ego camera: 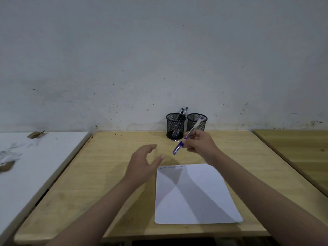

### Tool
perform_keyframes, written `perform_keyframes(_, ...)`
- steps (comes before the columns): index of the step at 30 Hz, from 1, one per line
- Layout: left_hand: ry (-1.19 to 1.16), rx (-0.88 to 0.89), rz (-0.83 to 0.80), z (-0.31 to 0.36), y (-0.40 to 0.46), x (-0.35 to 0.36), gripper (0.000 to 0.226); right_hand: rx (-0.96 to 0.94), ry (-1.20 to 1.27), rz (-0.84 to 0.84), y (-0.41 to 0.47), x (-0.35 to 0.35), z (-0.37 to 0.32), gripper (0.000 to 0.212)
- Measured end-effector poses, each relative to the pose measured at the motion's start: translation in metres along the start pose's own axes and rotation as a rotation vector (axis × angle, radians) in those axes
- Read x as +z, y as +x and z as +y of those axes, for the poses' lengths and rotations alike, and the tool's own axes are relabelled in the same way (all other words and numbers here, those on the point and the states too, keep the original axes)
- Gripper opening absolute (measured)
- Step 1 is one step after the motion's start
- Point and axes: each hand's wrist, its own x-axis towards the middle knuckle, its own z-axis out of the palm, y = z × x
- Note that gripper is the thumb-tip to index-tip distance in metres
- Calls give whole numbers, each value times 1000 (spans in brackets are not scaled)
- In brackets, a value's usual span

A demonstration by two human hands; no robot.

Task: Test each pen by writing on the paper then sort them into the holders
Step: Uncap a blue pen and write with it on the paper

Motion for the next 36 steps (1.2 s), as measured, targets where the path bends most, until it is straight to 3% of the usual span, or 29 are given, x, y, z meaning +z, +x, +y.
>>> perform_keyframes(3,-81,52,39,24,4,8,41,46,158,-40,-13,13,-4,10)
perform_keyframes(6,-97,69,77,37,7,13,30,51,166,-50,-20,20,-4,2)
perform_keyframes(10,-53,143,98,48,7,17,9,75,128,22,-22,22,-2,15)
perform_keyframes(15,53,130,32,55,17,23,17,241,295,135,-12,33,-2,13)
perform_keyframes(17,41,113,23,56,16,23,17,308,375,250,-1,28,-3,12)
perform_keyframes(20,36,112,7,48,-3,12,13,359,561,603,15,-21,1,16)
perform_keyframes(22,10,50,60,33,-10,-2,11,339,517,688,18,-53,4,16)
perform_keyframes(27,73,-233,144,-28,8,-11,12,279,413,452,3,-30,14,12)
perform_keyframes(31,171,-269,74,-55,9,-4,21,216,253,348,-9,-9,31,15)
perform_keyframes(36,227,-222,42,-67,7,-2,25,176,168,355,-16,3,46,7)
